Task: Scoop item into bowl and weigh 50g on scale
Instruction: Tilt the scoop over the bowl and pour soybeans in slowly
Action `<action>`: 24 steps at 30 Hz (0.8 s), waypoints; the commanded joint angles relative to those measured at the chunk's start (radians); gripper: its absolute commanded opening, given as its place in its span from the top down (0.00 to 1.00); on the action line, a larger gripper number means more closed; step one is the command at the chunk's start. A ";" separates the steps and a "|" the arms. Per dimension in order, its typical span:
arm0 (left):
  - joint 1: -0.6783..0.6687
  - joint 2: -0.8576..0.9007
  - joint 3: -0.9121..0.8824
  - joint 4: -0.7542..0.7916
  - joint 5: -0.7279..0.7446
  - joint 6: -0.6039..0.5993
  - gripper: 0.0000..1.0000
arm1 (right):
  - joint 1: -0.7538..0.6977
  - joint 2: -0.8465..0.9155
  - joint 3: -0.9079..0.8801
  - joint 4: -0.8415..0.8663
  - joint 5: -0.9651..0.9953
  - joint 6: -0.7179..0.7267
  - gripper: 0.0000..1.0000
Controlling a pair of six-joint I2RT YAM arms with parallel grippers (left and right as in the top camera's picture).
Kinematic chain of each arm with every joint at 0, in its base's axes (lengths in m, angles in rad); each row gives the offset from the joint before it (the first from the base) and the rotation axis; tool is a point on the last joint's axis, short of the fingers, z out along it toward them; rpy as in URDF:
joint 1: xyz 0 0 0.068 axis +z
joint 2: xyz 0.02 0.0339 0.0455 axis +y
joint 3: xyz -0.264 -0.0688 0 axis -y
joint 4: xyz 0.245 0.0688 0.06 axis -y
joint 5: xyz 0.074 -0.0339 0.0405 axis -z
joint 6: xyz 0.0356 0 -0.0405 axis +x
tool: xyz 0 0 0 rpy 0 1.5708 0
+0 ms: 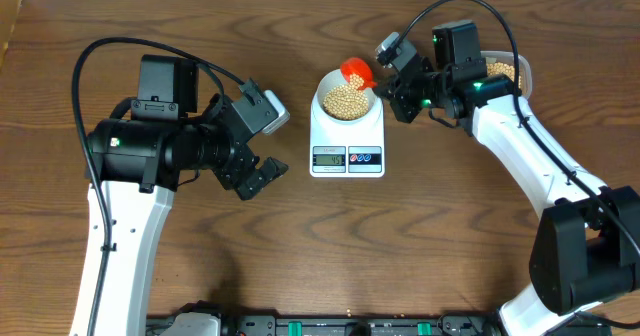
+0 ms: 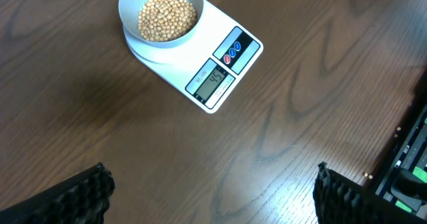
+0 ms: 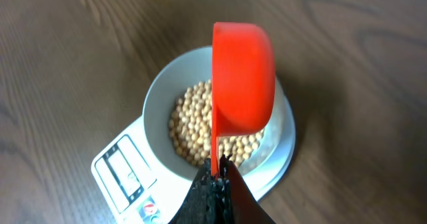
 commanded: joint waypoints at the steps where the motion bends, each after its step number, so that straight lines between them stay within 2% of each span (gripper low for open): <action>1: 0.005 0.002 0.025 -0.004 0.013 -0.009 0.02 | 0.008 -0.047 0.003 0.016 -0.017 -0.027 0.99; 4: 0.005 0.002 0.024 -0.004 0.013 -0.009 0.02 | 0.008 -0.039 0.003 -0.019 0.027 -0.028 0.99; 9: 0.005 0.002 0.025 -0.004 0.013 -0.009 0.02 | 0.008 -0.051 0.003 0.014 -0.060 -0.027 0.99; 12: 0.005 0.002 0.024 -0.004 0.013 -0.009 0.02 | 0.013 -0.039 0.003 -0.013 0.001 -0.028 0.99; 16: 0.005 0.002 0.024 -0.004 0.013 -0.009 0.02 | 0.014 -0.053 0.003 0.003 -0.053 -0.027 0.99; 20: 0.005 0.002 0.024 -0.004 0.013 -0.009 0.02 | 0.019 -0.042 0.003 -0.023 0.038 -0.028 0.99; 24: 0.005 0.002 0.024 -0.004 0.013 -0.009 0.02 | 0.019 -0.053 0.003 -0.001 -0.028 -0.028 0.99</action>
